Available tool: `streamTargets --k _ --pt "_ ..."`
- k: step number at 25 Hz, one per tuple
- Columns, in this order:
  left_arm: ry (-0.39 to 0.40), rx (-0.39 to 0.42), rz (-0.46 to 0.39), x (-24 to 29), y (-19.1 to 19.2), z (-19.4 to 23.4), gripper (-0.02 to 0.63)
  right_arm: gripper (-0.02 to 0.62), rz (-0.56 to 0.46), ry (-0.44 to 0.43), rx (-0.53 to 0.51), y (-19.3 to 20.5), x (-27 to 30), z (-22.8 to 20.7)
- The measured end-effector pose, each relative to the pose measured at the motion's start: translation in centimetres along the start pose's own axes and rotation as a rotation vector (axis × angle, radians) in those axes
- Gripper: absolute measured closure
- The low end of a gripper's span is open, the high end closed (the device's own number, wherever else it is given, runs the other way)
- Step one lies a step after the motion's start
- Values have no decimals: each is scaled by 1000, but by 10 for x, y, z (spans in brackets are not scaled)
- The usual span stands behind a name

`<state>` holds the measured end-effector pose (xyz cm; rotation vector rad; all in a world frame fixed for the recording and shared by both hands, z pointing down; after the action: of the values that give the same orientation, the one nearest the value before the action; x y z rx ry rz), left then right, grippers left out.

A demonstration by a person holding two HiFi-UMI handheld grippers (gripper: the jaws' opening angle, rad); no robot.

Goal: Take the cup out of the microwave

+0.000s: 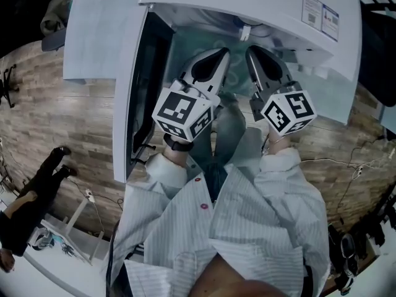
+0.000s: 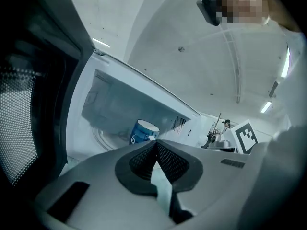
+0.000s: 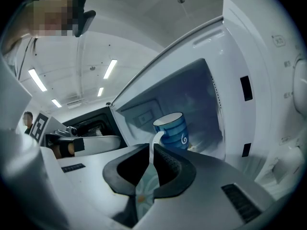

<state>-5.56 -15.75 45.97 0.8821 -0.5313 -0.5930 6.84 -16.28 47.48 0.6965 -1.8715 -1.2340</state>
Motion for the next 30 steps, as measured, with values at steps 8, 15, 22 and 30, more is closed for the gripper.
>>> streamTargets --k 8,15,22,30 --pt "-19 -3 -1 2 3 7 598 557 1 -13 -7 6 10 -4" --pt "-29 -10 -1 3 3 9 598 454 14 -50 -21 7 22 -6" --pt "-44 -18 -8 2 3 15 598 448 31 -53 -50 12 35 -7" --pt "-55 -25 -5 0 2 22 598 448 25 -43 -61 14 49 -7"
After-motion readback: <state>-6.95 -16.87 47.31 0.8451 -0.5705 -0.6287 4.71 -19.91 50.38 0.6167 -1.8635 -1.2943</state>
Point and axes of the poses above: the fingertips, and each gripper's own axes: x forward along the fingers, z to its left, y out of its underside, the point moved 5 cm from there along -x, backward along the fingers, and after that the axes turned 8 degrees about -x, right-handed, at the moved point
